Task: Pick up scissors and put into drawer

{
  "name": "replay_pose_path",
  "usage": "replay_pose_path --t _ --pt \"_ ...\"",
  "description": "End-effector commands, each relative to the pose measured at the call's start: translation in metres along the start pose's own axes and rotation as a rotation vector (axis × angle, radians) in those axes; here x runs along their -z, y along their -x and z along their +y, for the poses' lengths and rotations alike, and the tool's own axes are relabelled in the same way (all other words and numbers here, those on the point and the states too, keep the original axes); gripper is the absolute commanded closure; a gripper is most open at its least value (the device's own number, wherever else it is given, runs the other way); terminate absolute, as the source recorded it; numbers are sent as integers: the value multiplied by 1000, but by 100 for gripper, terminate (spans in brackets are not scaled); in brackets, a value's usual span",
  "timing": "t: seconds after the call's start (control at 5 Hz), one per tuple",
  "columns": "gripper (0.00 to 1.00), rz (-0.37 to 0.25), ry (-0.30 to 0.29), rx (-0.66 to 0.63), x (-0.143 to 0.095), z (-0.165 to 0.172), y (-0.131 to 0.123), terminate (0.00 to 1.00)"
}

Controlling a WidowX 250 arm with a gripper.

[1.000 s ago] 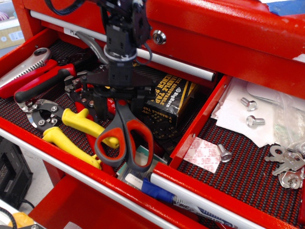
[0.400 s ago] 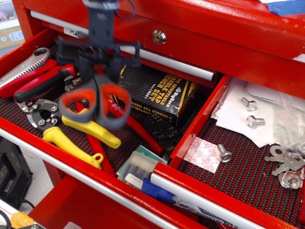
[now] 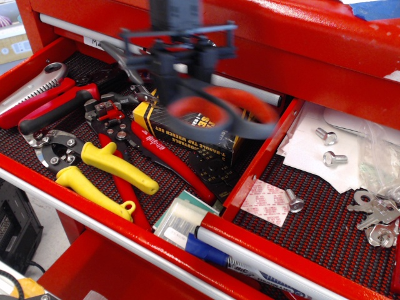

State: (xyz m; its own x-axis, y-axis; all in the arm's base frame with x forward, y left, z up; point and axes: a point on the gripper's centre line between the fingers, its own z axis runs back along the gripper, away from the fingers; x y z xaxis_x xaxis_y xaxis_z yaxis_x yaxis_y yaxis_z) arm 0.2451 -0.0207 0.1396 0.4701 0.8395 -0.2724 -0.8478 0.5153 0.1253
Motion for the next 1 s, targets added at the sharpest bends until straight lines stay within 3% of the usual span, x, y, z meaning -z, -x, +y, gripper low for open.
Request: replay_pose_path --t 0.0,0.2,0.4,0.6,0.8 --pt "100 -163 53 -128 -3 -53 40 0" --pt "100 -252 42 -75 23 -55 55 0" --pt "100 -345 54 91 43 -45 59 0" --pt "100 -463 76 224 47 -41 62 0" --pt "0 -572 109 353 45 -38 66 0"
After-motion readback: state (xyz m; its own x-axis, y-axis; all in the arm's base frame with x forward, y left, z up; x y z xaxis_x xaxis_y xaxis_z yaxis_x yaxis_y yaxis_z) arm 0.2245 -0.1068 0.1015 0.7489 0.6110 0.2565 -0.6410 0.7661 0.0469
